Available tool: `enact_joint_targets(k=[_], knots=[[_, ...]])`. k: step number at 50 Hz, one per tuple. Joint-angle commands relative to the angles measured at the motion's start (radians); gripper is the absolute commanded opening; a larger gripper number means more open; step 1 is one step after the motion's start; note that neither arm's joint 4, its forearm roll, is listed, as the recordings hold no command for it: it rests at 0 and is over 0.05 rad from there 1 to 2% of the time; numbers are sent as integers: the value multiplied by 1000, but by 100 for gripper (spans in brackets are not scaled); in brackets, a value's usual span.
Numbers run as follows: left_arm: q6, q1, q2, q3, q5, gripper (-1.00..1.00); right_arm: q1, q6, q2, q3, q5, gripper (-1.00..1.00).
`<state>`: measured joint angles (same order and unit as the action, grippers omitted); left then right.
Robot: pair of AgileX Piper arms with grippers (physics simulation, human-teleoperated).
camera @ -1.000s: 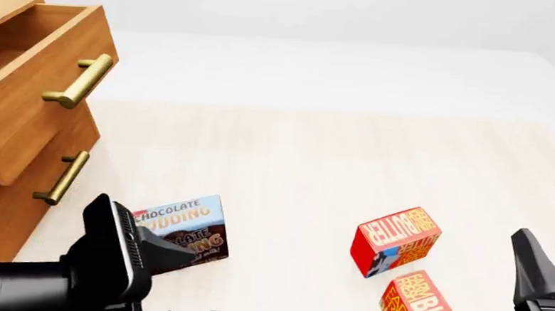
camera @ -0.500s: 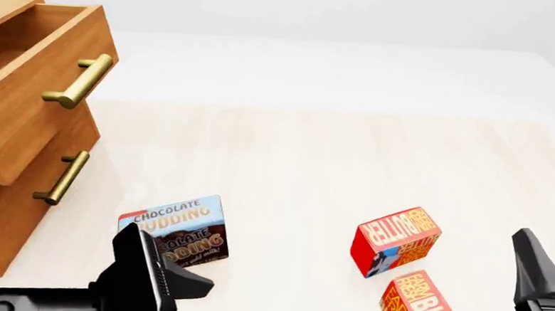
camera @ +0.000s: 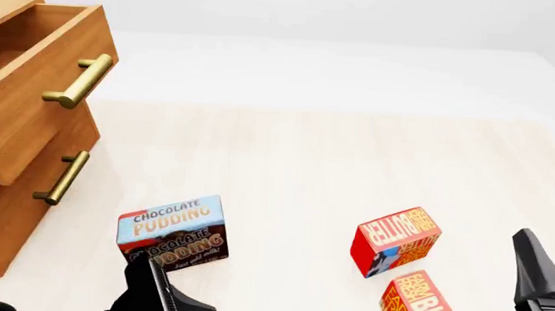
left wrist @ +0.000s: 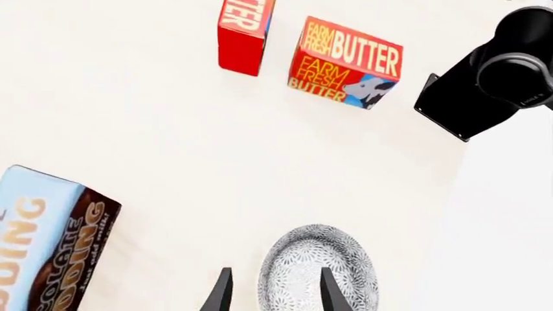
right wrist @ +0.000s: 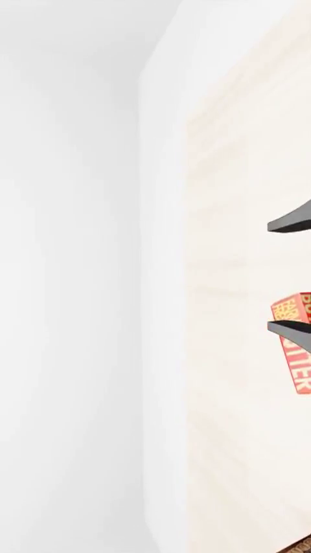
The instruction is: Put the bowl in the top drawer of the cabinet.
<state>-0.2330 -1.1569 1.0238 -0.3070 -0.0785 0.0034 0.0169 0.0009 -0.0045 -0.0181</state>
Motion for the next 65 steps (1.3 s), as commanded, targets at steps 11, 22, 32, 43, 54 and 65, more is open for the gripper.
enact_joint_targets(k=[11, 22, 32, 43, 54, 65], knots=[[-33, 4, 45, 50, 102, 100, -1, 2, 0, 0, 3, 100], [-41, 3, 69, 62, 149, 100, -2, -2, 1, 0, 8, 100], [-56, -7, 96, 77, 199, 100, -4, -3, 2, 0, 11, 100], [-82, -20, 153, 110, 286, 100, -8, -4, 3, 0, 14, 100], [-94, -16, 187, 131, 350, 100, -8, -7, 4, 0, 15, 100], [-114, -25, 231, 151, 422, 100, -9, -9, 8, 1, 17, 100]])
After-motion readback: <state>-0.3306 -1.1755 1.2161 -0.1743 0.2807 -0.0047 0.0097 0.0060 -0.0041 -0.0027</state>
